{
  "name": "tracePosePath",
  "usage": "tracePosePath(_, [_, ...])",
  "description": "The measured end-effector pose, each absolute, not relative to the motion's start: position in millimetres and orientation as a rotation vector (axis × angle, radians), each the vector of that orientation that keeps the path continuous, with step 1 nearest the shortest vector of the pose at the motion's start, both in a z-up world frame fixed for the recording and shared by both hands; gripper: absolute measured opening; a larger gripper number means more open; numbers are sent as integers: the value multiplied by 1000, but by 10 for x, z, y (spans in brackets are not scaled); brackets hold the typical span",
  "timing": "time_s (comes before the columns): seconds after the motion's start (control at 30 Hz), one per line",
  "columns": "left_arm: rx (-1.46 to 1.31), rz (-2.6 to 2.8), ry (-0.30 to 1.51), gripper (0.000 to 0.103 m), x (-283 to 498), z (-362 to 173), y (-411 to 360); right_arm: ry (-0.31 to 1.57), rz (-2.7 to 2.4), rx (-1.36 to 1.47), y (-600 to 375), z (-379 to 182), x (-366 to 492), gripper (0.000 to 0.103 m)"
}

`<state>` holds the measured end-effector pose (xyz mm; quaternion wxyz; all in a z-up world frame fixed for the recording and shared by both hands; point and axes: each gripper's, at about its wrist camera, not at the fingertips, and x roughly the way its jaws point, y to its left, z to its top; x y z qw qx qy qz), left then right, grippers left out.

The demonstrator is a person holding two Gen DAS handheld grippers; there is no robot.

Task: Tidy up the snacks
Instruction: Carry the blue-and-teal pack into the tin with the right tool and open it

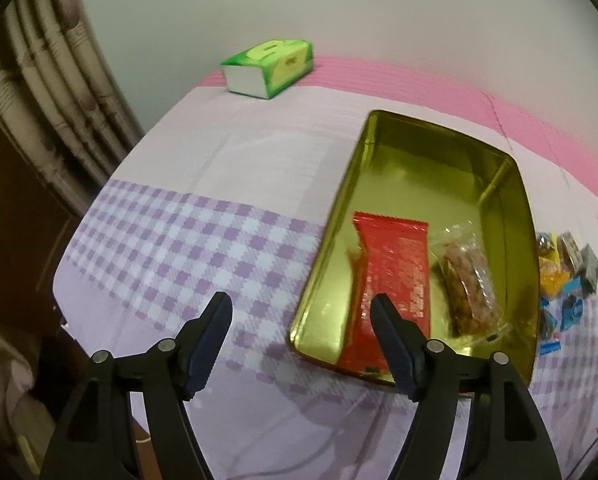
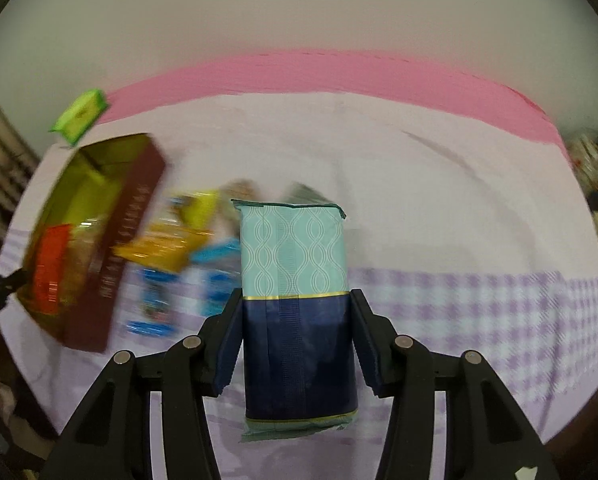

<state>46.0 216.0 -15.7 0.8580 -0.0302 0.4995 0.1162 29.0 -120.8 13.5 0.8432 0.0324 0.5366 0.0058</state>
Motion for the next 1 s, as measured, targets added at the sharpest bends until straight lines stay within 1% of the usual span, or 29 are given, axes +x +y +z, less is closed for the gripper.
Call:
tracePosePath(0.3, [-118,346,1037,72,340,-150,2449,1107,216,59,-175,297,593,47])
tracePosePath(0.53, [-144,403,1049,73,307,-193,2630,1129,308,77,441,191,697,47])
tracePosePath(0.7, [-144,411,1064,73,309,-221,2648,1147,329,52,703,76,759,47])
tracePosePath(1.0, [-171,412,1078,73,314,-250,2685,1180,306,29,857,-98,857,47])
